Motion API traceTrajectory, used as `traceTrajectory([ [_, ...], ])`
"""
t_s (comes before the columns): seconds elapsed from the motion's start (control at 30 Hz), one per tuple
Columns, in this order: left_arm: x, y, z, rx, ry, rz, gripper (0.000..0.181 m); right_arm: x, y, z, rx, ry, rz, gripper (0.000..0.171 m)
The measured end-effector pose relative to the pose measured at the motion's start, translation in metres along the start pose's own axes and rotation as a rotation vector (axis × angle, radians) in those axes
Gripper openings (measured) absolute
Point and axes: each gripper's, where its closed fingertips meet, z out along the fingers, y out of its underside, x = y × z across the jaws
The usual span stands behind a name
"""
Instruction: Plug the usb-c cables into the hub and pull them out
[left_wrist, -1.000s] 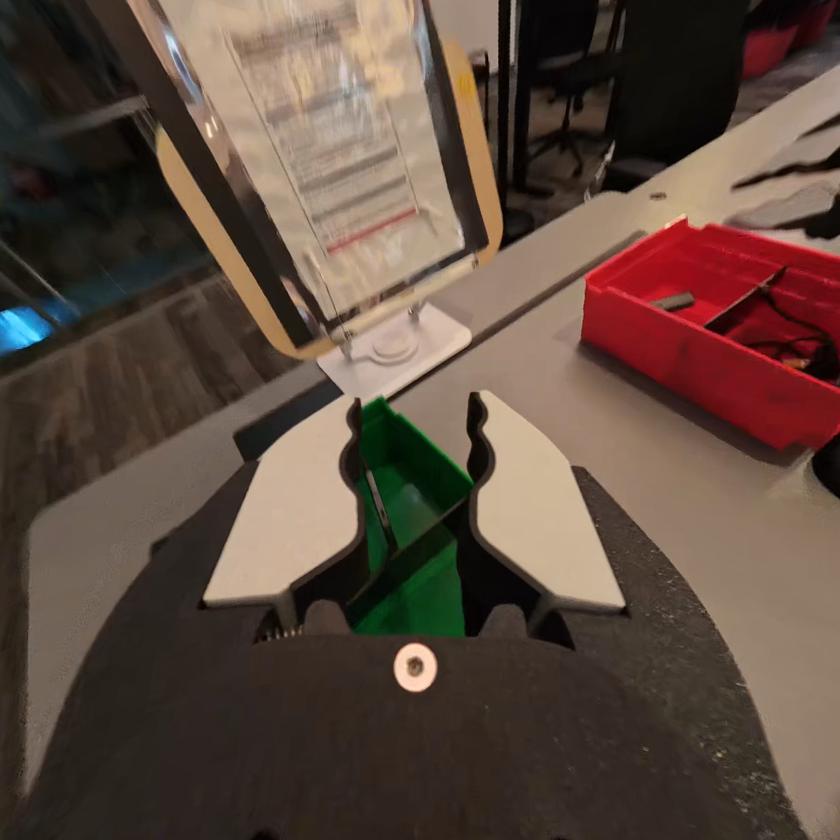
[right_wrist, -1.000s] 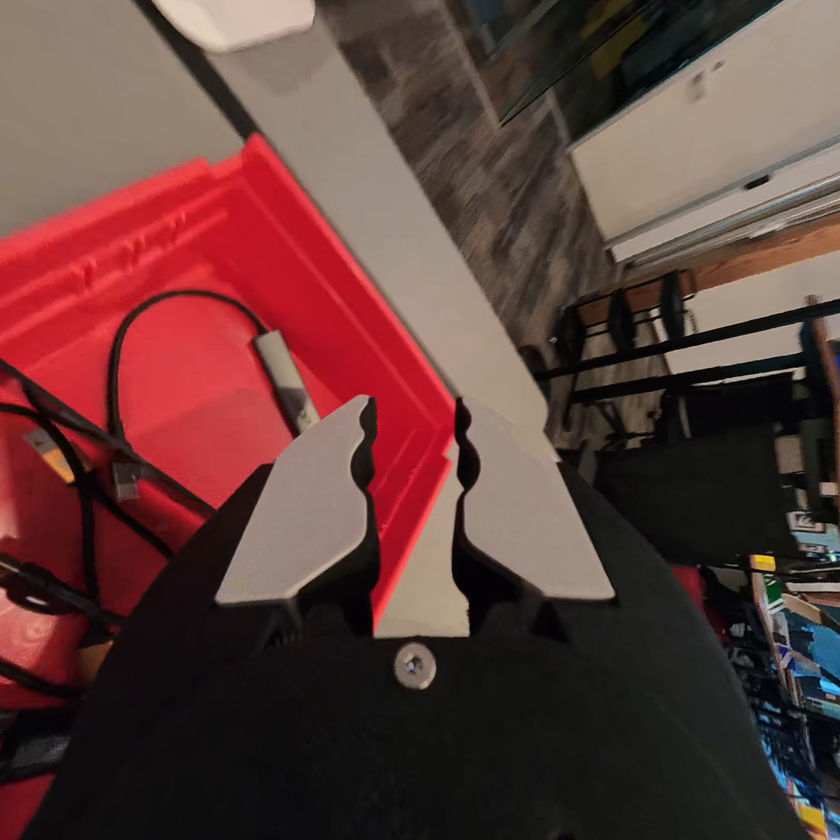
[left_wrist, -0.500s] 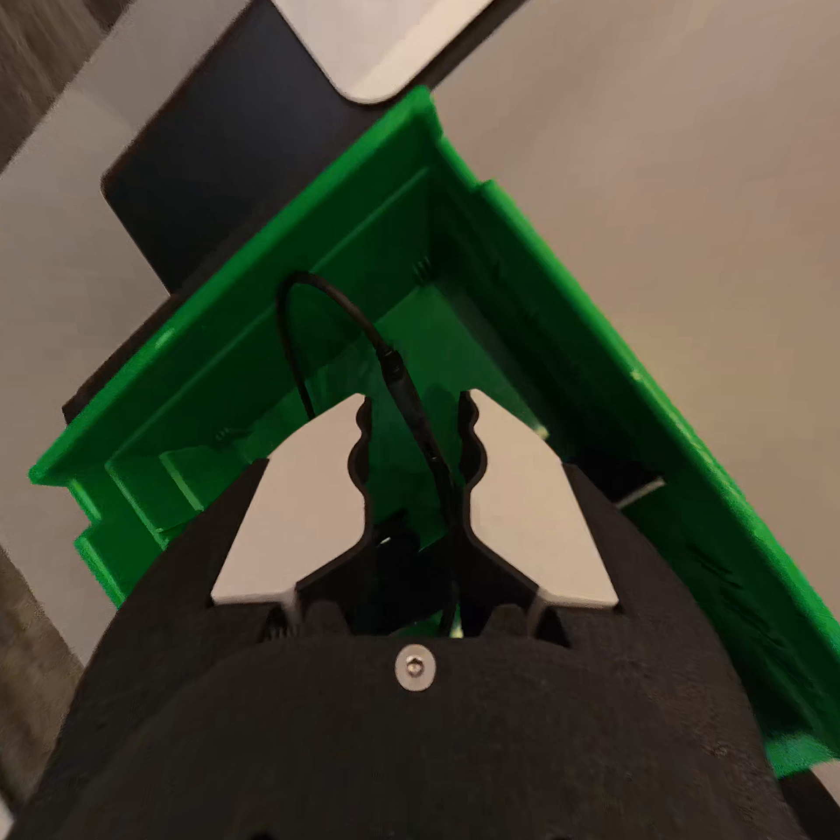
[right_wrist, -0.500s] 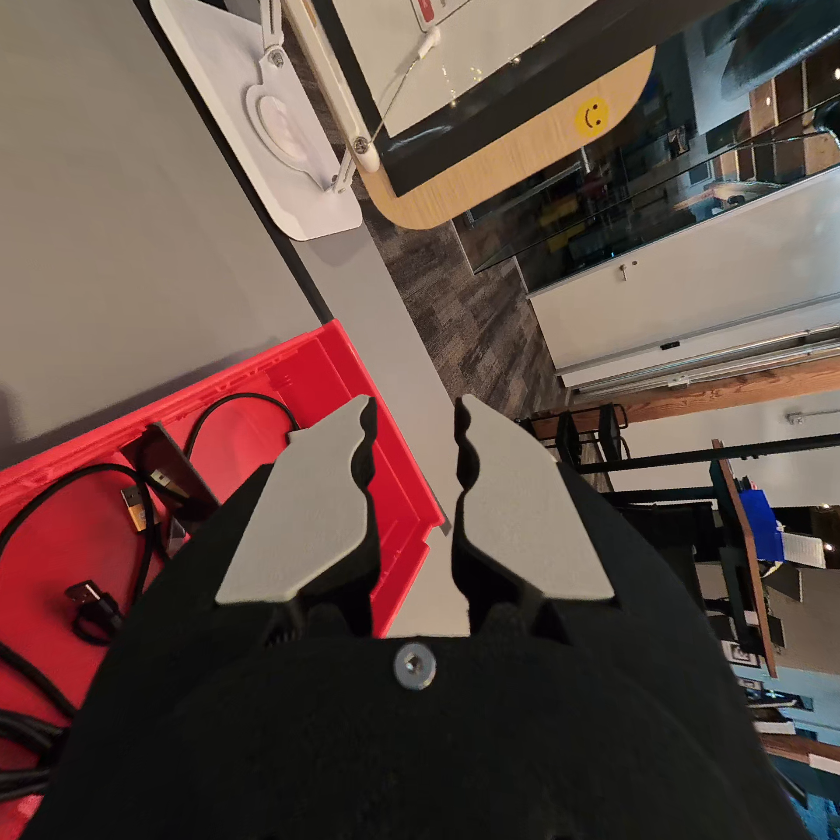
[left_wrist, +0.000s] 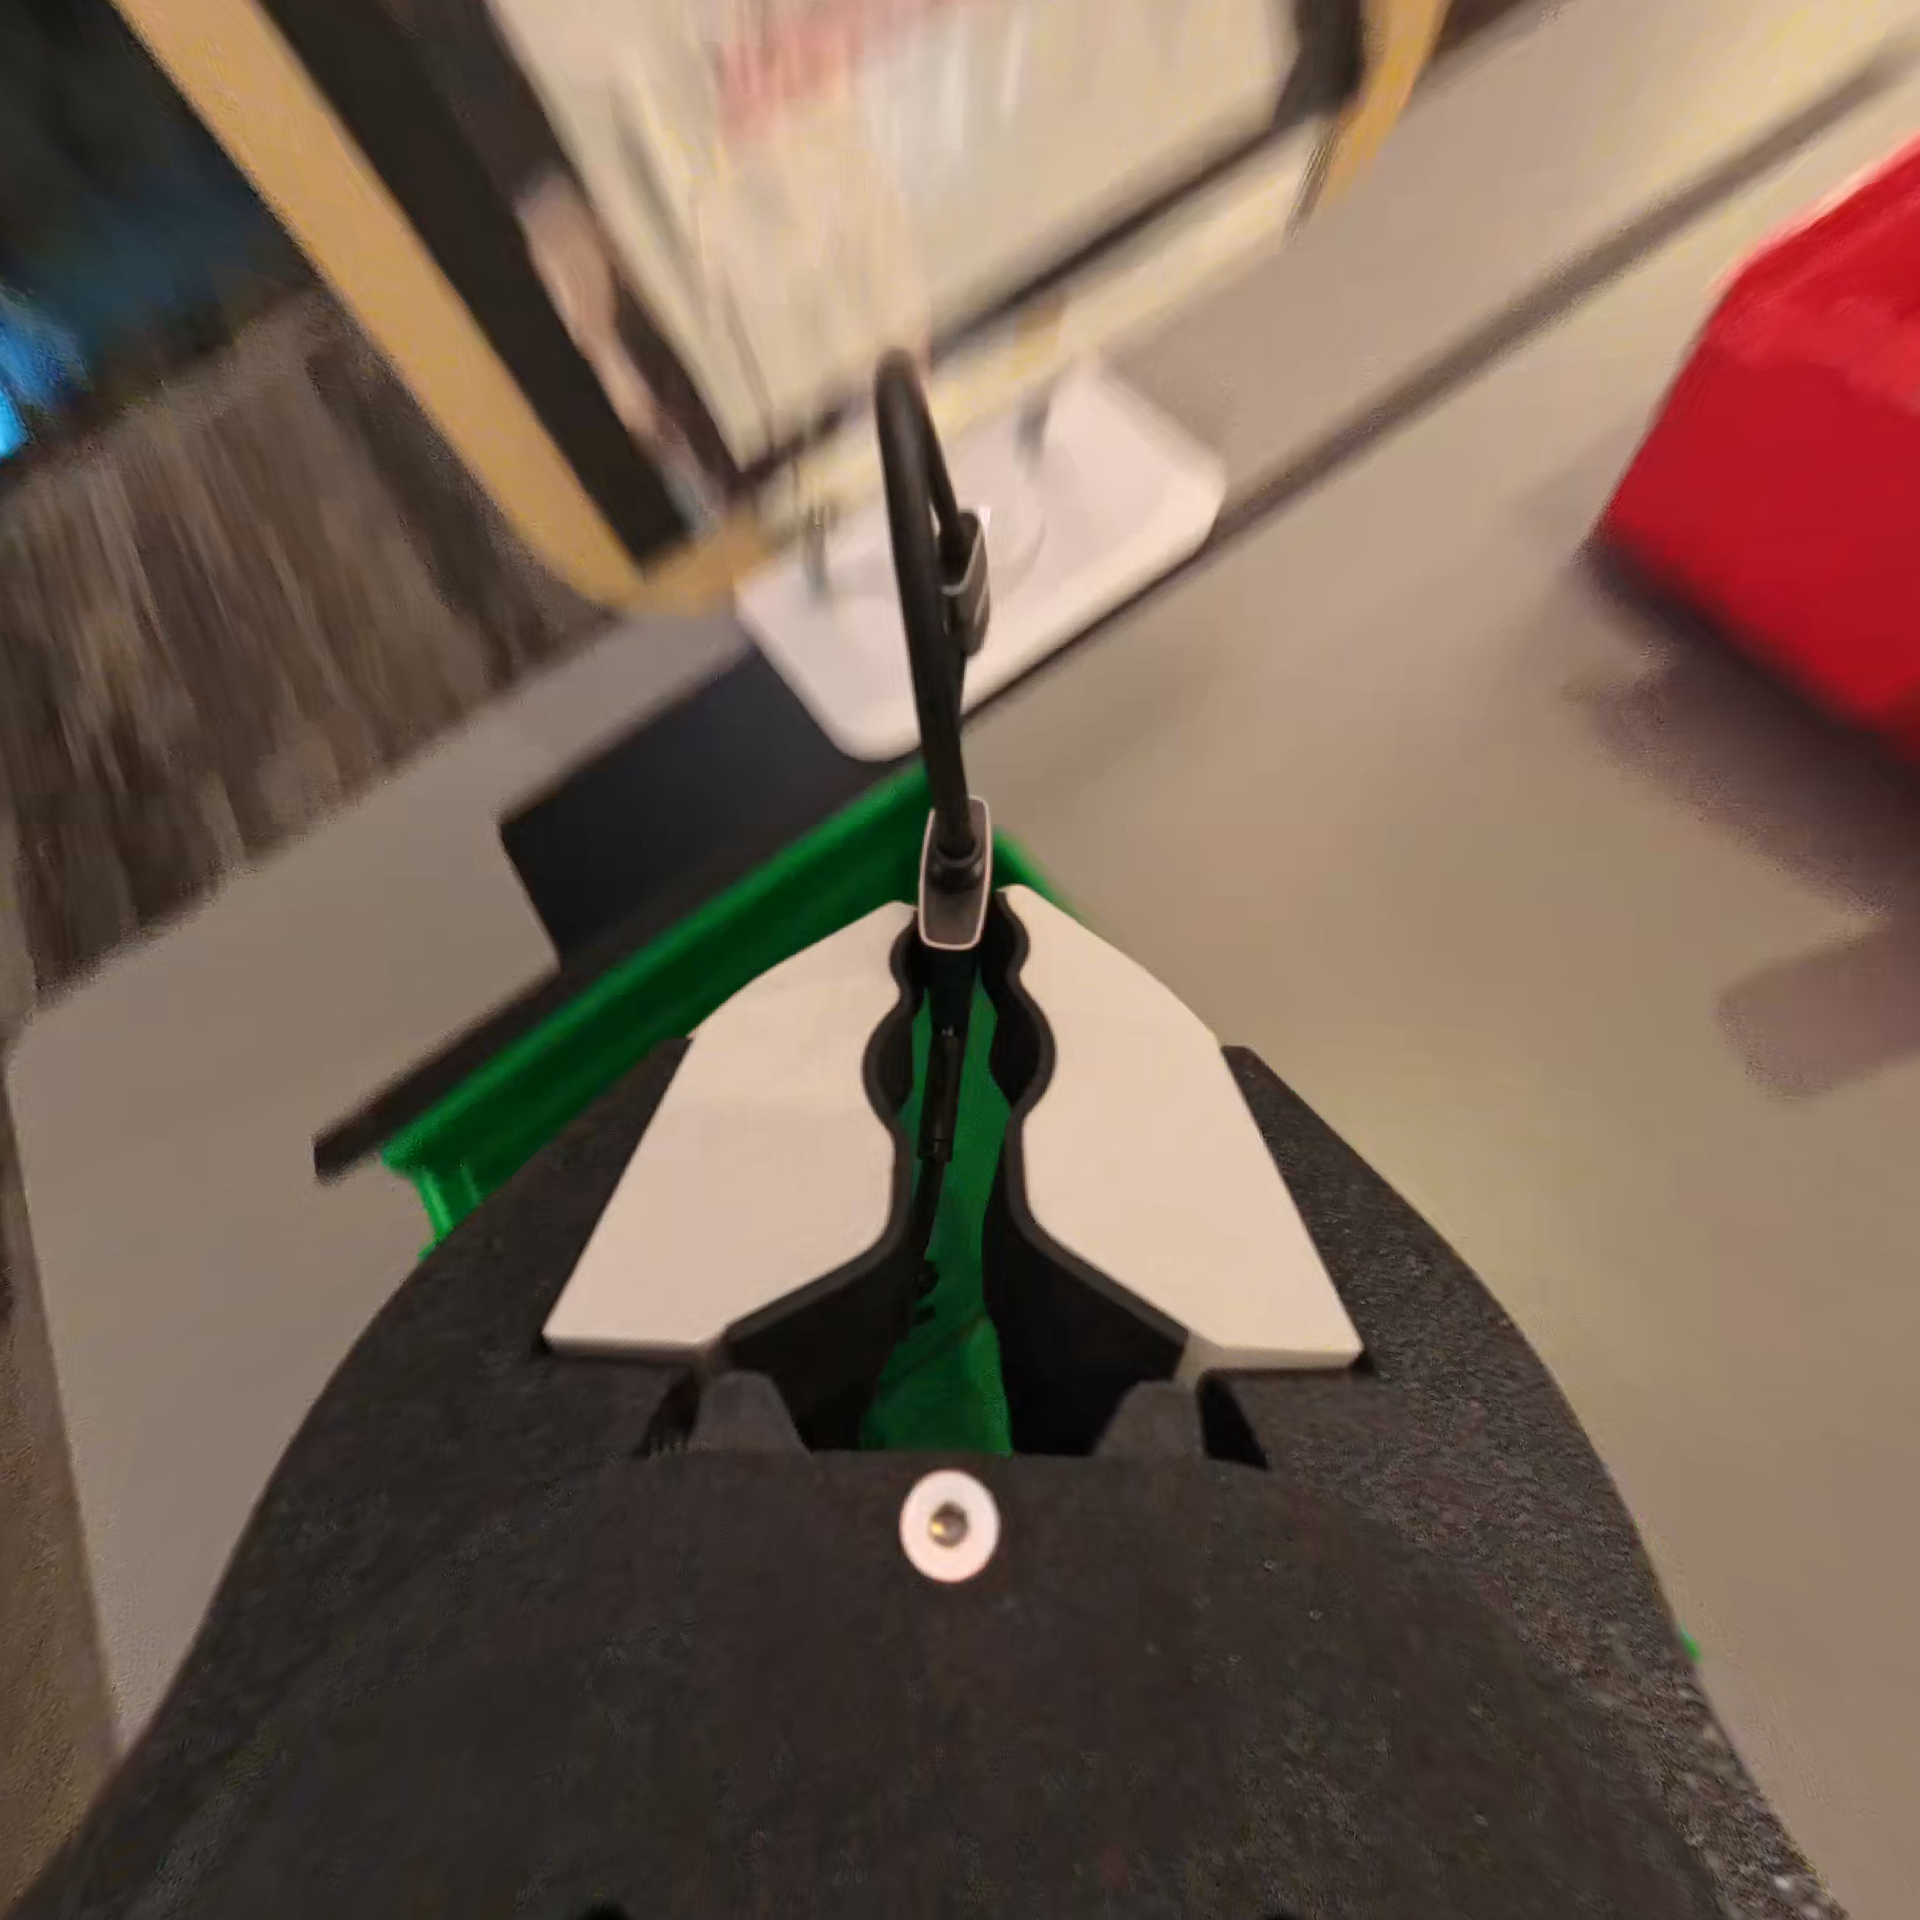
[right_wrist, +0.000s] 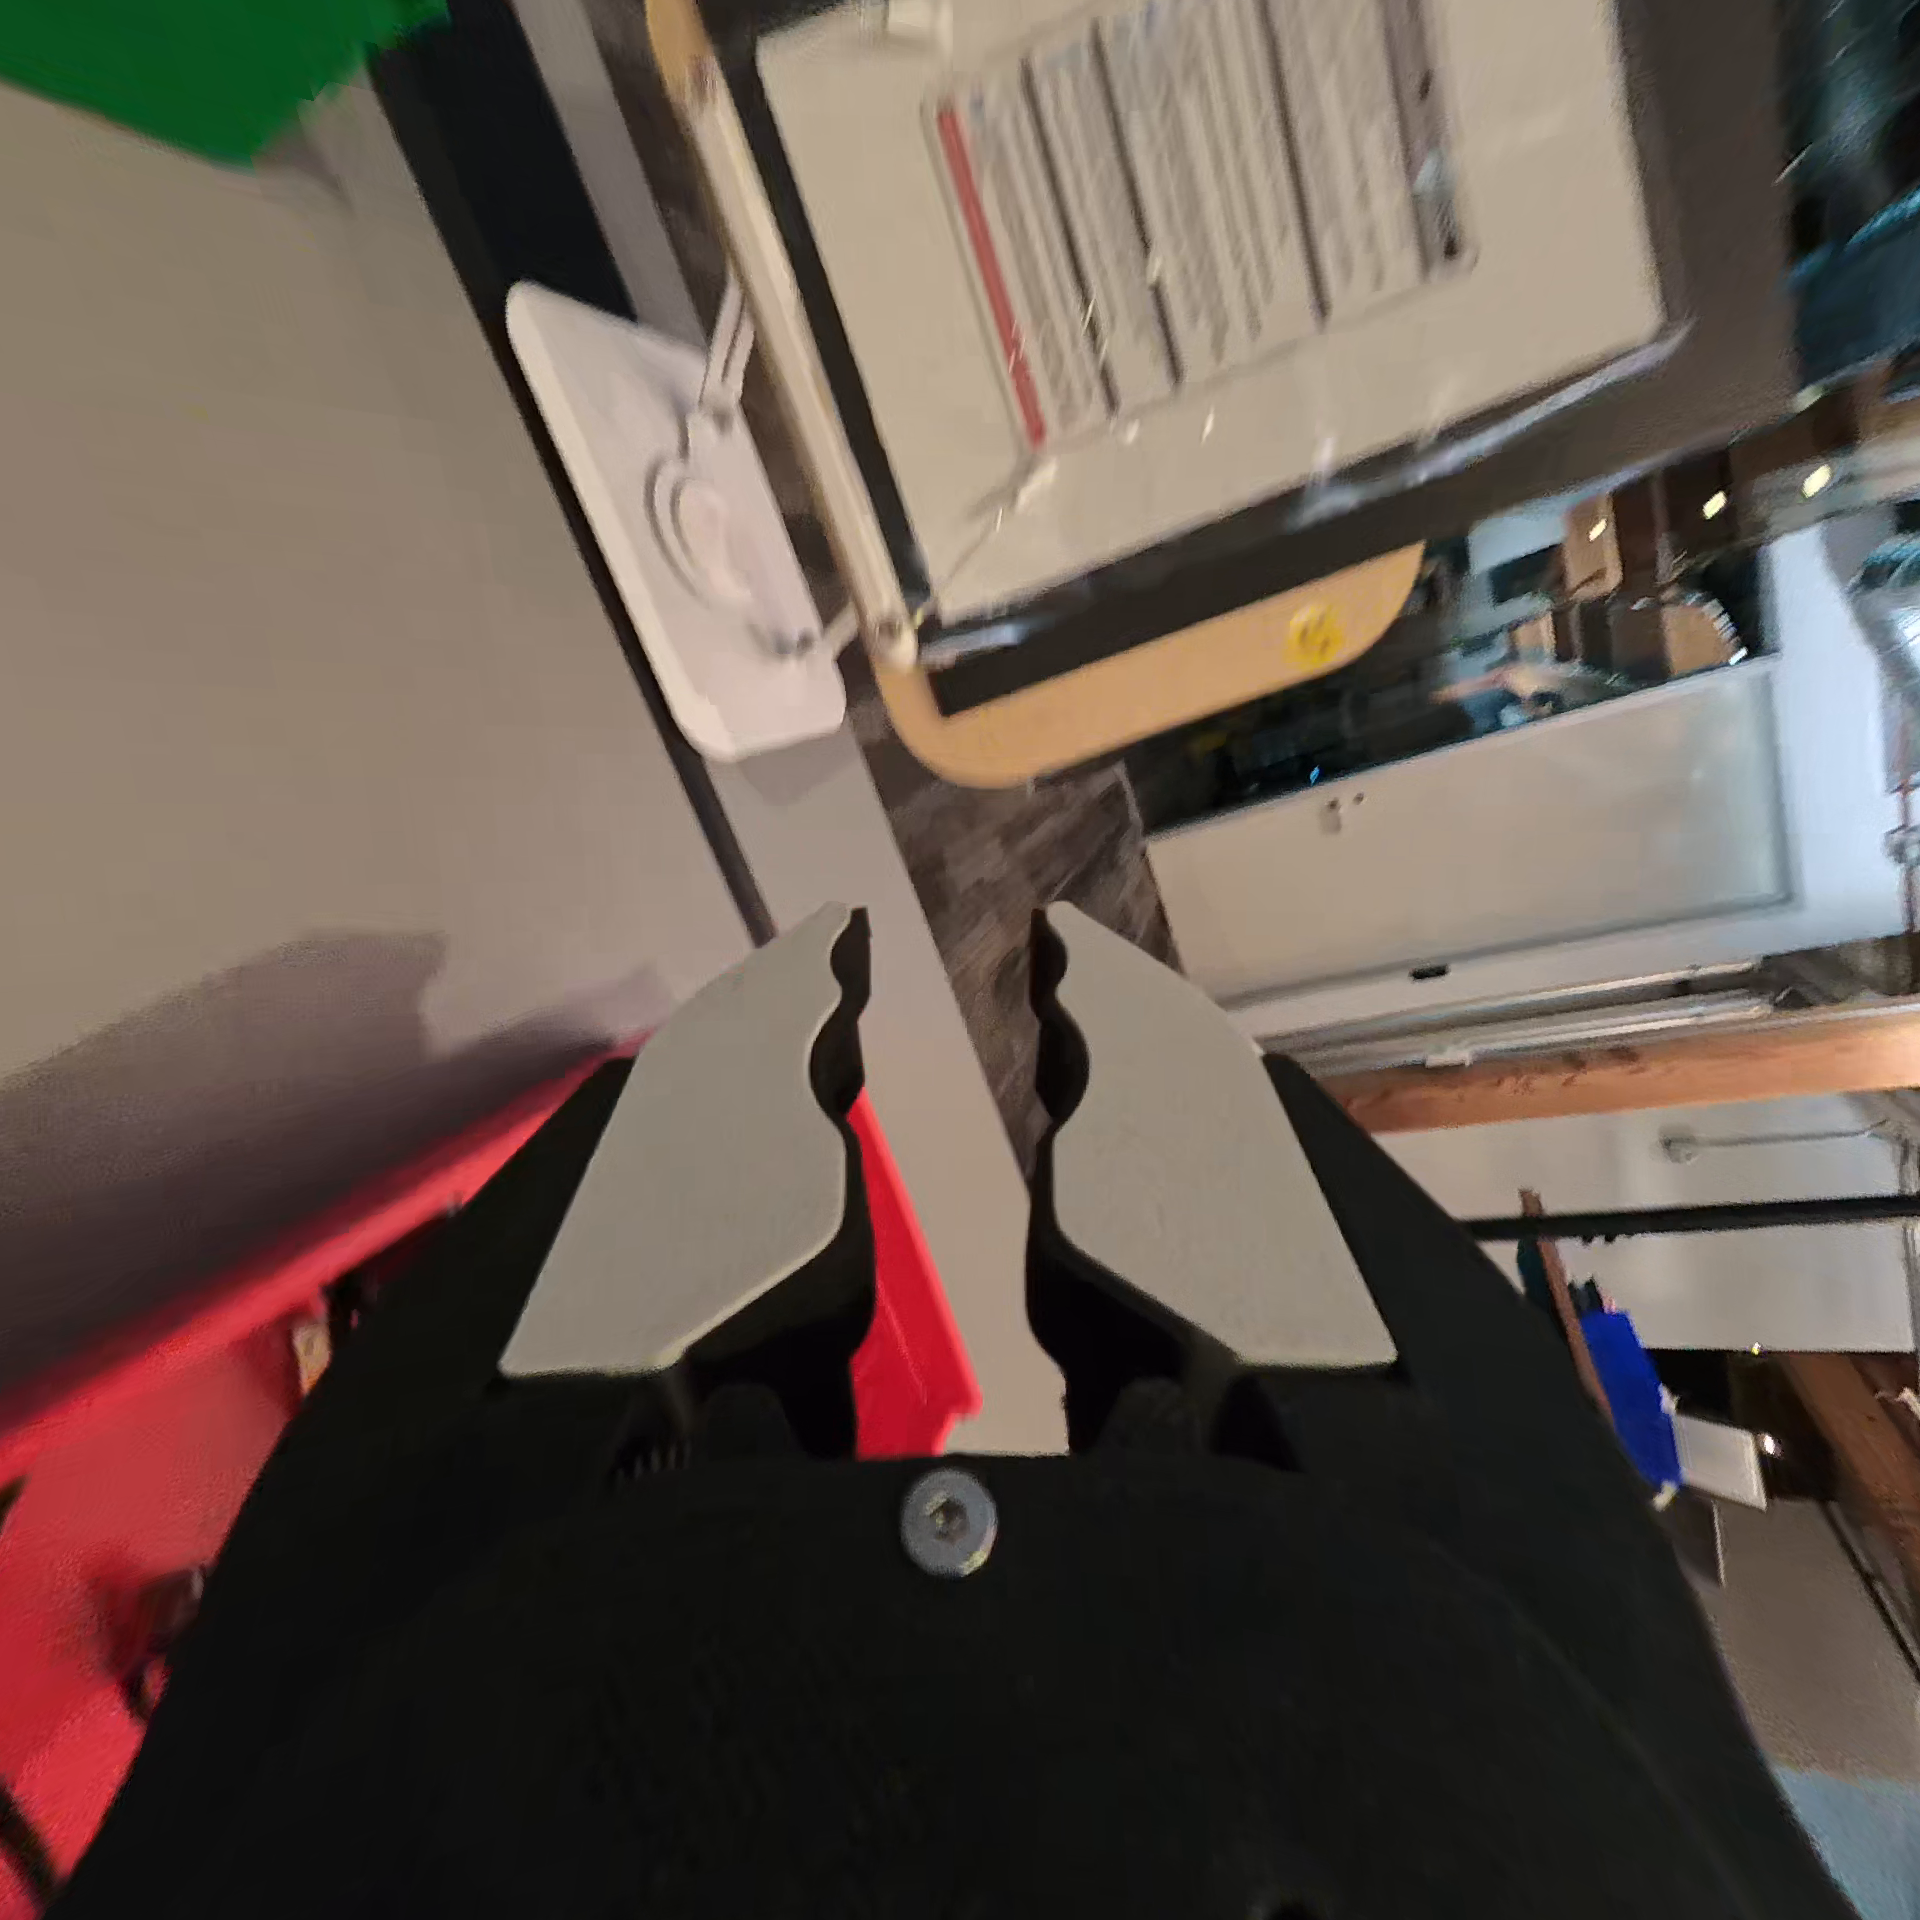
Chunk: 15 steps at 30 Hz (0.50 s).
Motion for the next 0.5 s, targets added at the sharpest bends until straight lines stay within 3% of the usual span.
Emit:
traceTrajectory([
  [0.1,0.025,-0.056,-0.049,0.351,0.087,-0.004,0.01,-0.01,-0.058,0.001,0.164,0.031,0.012,0.032],
  [0.2,0.062,-0.091,-0.091,0.588,0.291,-0.066,0.009,-0.022,-0.12,-0.009,0.365,0.086,0.051,0.037],
  [0.33,0.113,-0.112,-0.122,0.726,0.582,-0.133,0.009,-0.026,-0.171,-0.035,0.586,0.213,0.133,0.047],
  [0.5,0.165,-0.124,-0.133,0.77,0.852,-0.226,0.009,-0.017,-0.177,-0.054,0.675,0.371,0.153,0.043],
])
